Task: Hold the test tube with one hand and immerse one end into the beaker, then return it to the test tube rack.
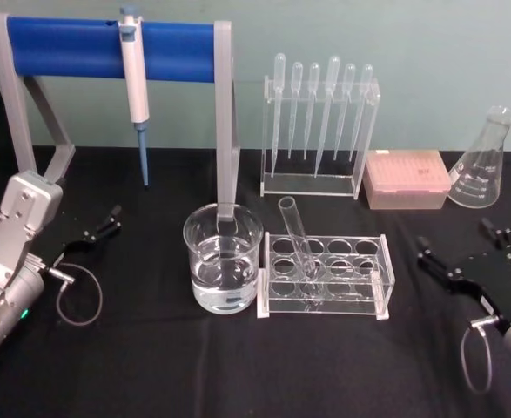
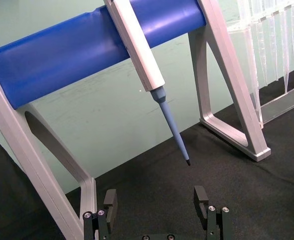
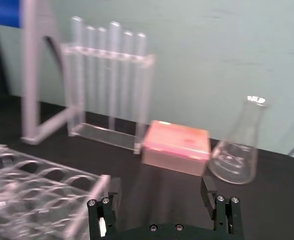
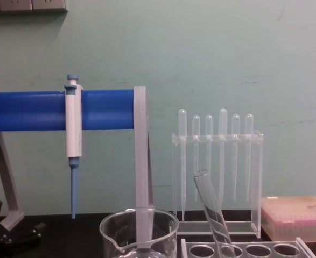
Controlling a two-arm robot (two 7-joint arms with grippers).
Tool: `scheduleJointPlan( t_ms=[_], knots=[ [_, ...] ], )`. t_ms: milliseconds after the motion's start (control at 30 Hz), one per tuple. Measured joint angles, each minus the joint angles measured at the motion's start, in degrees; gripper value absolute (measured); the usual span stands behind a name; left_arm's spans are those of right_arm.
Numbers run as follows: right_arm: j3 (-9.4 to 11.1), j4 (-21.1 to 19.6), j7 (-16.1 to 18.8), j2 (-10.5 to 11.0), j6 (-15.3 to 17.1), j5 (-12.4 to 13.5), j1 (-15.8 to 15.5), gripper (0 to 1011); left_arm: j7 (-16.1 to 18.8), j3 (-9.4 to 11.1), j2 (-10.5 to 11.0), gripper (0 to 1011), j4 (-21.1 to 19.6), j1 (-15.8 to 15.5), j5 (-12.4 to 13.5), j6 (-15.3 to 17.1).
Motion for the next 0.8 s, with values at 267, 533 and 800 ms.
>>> scheduleJointPlan(
  t_ms=[267, 533, 800],
  knots=[
    [-0.4, 11.82, -1.34, -3.01, -5.0, -3.2, 5.97, 1004, 0.0, 0.0, 0.0, 1000, 0.0, 0.0, 0.0, 0.0],
    [-1.24, 17.03, 0.4, -4.24, -6.52, -4.12, 8.94, 1004, 0.0, 0.0, 0.0, 1000, 0.0, 0.0, 0.0, 0.0],
    [-1.23, 16.53, 0.32, -4.09, -6.28, -4.11, 8.68, 1004, 0.0, 0.0, 0.0, 1000, 0.0, 0.0, 0.0, 0.0]
  ],
)
